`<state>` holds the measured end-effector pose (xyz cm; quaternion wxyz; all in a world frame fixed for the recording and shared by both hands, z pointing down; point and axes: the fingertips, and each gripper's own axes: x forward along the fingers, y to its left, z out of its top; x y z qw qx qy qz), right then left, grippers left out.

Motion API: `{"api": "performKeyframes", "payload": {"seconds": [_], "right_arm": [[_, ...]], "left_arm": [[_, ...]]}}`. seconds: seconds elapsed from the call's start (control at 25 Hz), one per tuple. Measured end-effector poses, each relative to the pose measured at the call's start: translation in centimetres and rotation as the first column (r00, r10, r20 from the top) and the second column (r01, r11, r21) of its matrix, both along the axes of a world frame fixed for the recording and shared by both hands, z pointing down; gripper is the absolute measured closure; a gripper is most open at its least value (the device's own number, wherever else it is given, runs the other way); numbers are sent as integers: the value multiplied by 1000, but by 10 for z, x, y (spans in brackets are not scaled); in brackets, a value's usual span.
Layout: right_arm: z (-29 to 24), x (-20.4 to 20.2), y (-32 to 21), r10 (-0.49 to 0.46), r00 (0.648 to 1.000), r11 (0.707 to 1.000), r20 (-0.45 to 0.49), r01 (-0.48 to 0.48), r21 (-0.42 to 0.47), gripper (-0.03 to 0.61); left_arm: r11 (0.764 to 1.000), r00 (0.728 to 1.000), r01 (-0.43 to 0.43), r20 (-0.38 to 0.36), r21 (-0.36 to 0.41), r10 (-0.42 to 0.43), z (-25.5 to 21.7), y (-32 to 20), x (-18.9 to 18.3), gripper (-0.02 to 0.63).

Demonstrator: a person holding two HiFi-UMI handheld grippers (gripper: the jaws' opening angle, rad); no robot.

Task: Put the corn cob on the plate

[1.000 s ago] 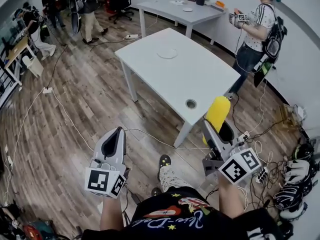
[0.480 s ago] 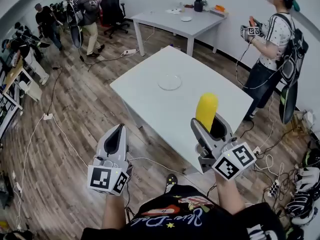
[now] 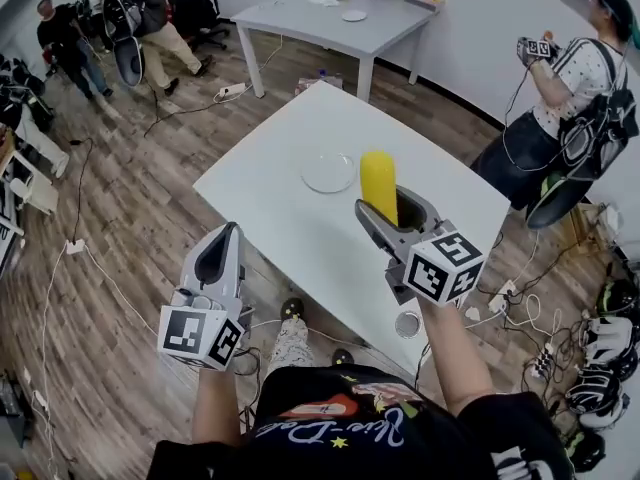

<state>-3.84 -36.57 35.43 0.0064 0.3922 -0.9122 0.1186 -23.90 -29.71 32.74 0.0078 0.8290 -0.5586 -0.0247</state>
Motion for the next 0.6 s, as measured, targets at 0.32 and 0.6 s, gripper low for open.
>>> {"api": "performKeyframes", "payload": {"seconds": [0.32, 0.6], "right_arm": [[73, -51, -121, 70, 981, 986, -180, -95, -136, 327], [153, -68, -202, 92, 911, 951, -403, -201, -236, 327]], "left_arm": [[992, 992, -121, -42, -25, 120, 10, -110, -35, 617], [975, 979, -204, -33, -91, 201, 30, -167, -59, 617]]}}
